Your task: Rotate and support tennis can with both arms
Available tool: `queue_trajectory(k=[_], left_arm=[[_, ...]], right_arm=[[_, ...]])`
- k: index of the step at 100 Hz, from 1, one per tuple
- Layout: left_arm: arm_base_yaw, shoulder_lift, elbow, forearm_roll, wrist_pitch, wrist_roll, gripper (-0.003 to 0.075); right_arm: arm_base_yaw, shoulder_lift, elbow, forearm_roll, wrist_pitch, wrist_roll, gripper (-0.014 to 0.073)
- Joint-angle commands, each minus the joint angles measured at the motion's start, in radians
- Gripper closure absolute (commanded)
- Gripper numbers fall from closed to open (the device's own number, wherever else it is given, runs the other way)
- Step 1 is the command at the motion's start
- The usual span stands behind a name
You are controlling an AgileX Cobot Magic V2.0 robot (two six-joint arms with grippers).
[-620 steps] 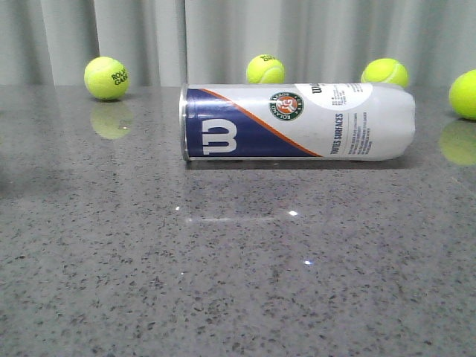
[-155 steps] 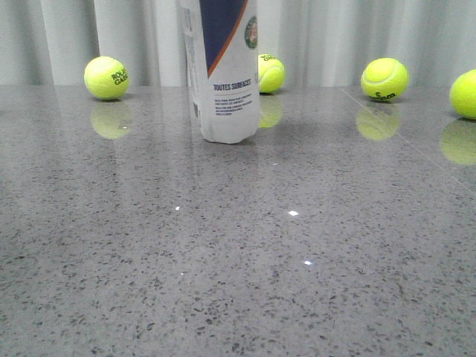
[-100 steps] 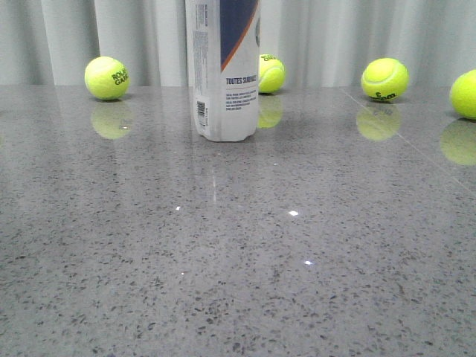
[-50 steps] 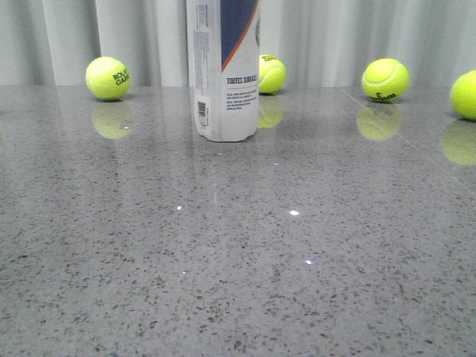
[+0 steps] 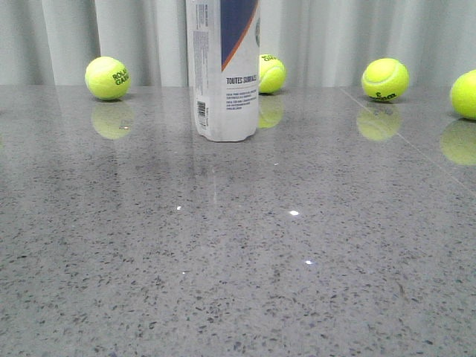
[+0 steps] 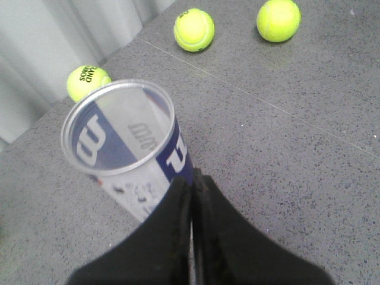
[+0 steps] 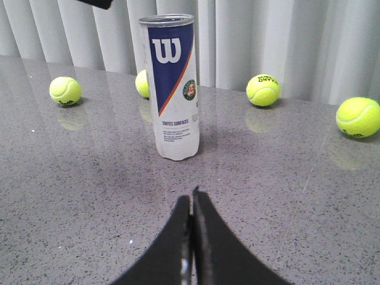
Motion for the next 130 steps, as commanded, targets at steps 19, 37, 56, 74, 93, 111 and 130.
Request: queue_trajectory(k=[19, 37, 56, 74, 93, 111, 130], left_arm=[[-0.003, -0.239, 0.295, -0.020, -0.215, -0.014, 0.0739], [0.005, -0.356, 0.459, -0.015, -0.216, -0.051, 0.0739], [0.104, -0.475, 0.593, 0.027, -0.300, -0.205, 0.0739], [0.186, -0.590, 0.759, 0.069, -0.531, -0.205, 0.0739], [0.287, -0.744, 0.958, 0.069, -0.708, -0.205, 0.0739], [0.387, -0.901, 1.095, 0.069, -0.732, -0.205, 0.0739], [0.477, -1.007, 1.217, 0.075, -0.777, -0.218, 0.0739]], right_arm=[[-0.001, 0.010, -0.025, -0.004, -0.073, 0.002, 0.0654], [-0.001, 0.010, -0.025, -0.004, -0.073, 0.002, 0.0654], [-0.001, 0.010, -0.025, -0.004, -0.073, 0.002, 0.0654], [-0.001, 0.010, -0.025, -0.004, -0.073, 0.002, 0.0654], [-0.001, 0.010, -0.025, -0.004, -0.073, 0.002, 0.0654], [-0.001, 0.010, -0.025, -0.004, -0.073, 0.002, 0.0654], [-0.001, 0.010, -0.025, -0.004, -0.073, 0.002, 0.0654]])
